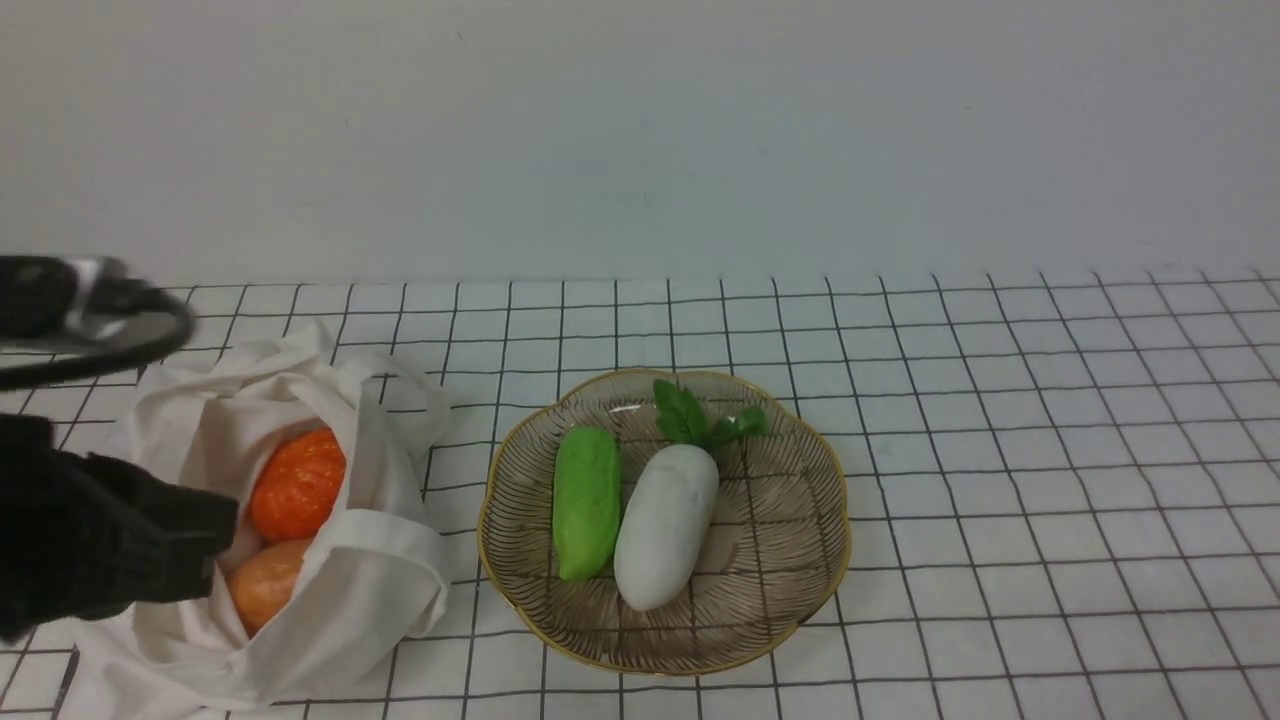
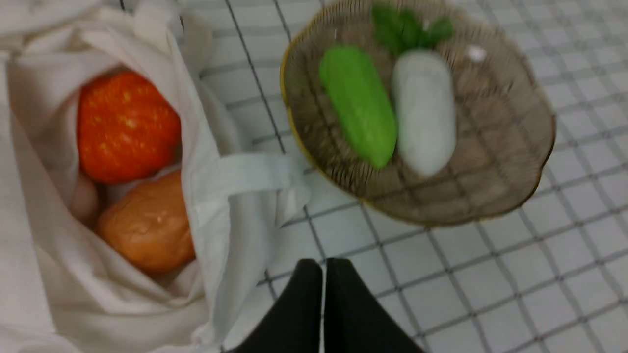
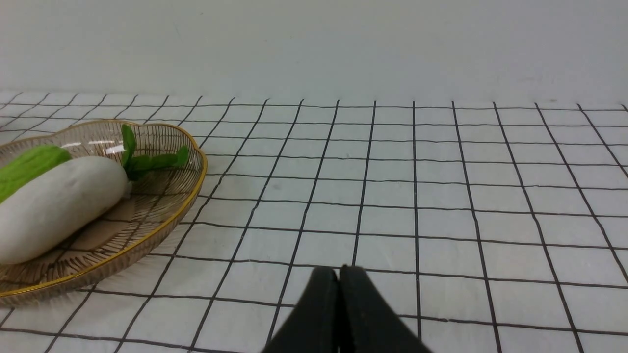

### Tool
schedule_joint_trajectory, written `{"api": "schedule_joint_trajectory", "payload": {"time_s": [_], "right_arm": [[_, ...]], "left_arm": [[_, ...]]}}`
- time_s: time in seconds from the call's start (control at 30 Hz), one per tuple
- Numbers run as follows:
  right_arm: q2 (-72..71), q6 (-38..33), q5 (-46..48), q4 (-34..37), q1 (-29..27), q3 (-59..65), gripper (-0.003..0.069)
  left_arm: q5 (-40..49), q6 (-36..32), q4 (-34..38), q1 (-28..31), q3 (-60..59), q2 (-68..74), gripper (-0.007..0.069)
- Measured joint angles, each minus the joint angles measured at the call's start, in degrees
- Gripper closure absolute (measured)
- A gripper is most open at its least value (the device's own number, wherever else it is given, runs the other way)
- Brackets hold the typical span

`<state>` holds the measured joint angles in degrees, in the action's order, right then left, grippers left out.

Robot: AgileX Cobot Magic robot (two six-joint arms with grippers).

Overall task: Take vegetables from bag on white checkered tablecloth place on plate.
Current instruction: 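Reach into the cloth bag and grasp the potato inside with the left gripper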

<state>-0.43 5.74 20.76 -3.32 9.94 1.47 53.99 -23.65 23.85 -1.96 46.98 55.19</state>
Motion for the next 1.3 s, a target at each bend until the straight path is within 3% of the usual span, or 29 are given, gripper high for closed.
{"api": "schedule_joint_trajectory", "payload": {"time_s": [0.2,0.33,0.5,0.9,1.07,1.3], "right_arm": [[0.0,0.0,0.0,0.0,0.0,0.0,0.0673],[0.0,0.0,0.0,0.0,0.0,0.0,0.0673],[0.0,0.0,0.0,0.0,0.0,0.0,0.0673],[0.0,0.0,0.0,0.0,0.0,0.0,0.0673],[0.0,0.0,0.0,0.0,0.0,0.0,0.0673],[0.0,0.0,0.0,0.0,0.0,0.0,0.0673]], "left_arm": [[4.0,-9.6,-3.5,0.0,6.1,11.8,0.0632],[1.1,-15.6,-5.0,0.0,7.6,16.1,0.0632],[-4.5,-16.1,-8.1,0.0,7.6,20.8,0.0600],[-8.3,-16.1,-12.2,0.0,7.6,33.3,0.0192],[-9.5,-16.0,-15.5,0.0,7.8,36.3,0.0158],[-9.8,-14.6,-14.4,0.0,7.9,38.9,0.0158]]}}
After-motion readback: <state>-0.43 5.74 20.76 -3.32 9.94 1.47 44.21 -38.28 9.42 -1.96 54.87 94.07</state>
